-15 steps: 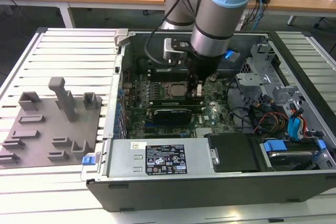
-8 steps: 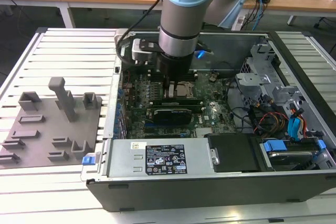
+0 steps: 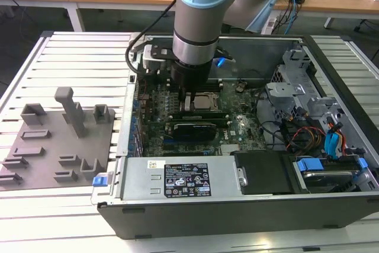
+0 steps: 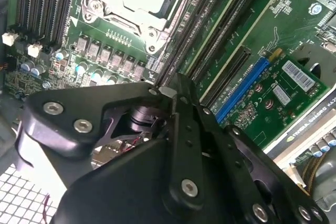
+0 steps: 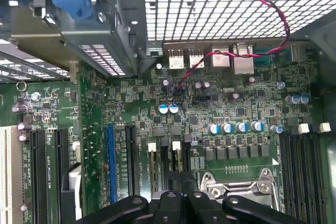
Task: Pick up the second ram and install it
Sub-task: 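Press down the second ram until it locks into place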
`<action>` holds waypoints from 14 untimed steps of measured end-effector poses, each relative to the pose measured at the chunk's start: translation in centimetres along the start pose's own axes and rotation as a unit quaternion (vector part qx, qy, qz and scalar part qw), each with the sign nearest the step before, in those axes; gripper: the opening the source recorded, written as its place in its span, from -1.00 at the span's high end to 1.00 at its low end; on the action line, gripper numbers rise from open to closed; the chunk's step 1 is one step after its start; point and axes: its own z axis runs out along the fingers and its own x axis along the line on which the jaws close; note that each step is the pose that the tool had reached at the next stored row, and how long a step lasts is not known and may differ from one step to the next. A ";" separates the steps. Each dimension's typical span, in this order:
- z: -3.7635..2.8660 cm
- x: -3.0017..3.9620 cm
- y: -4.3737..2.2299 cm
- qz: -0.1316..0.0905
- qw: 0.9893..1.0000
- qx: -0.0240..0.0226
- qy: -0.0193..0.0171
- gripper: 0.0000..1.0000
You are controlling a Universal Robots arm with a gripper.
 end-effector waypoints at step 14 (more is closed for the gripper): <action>-6.53 -0.56 -2.74 0.000 1.000 -0.006 0.000 0.79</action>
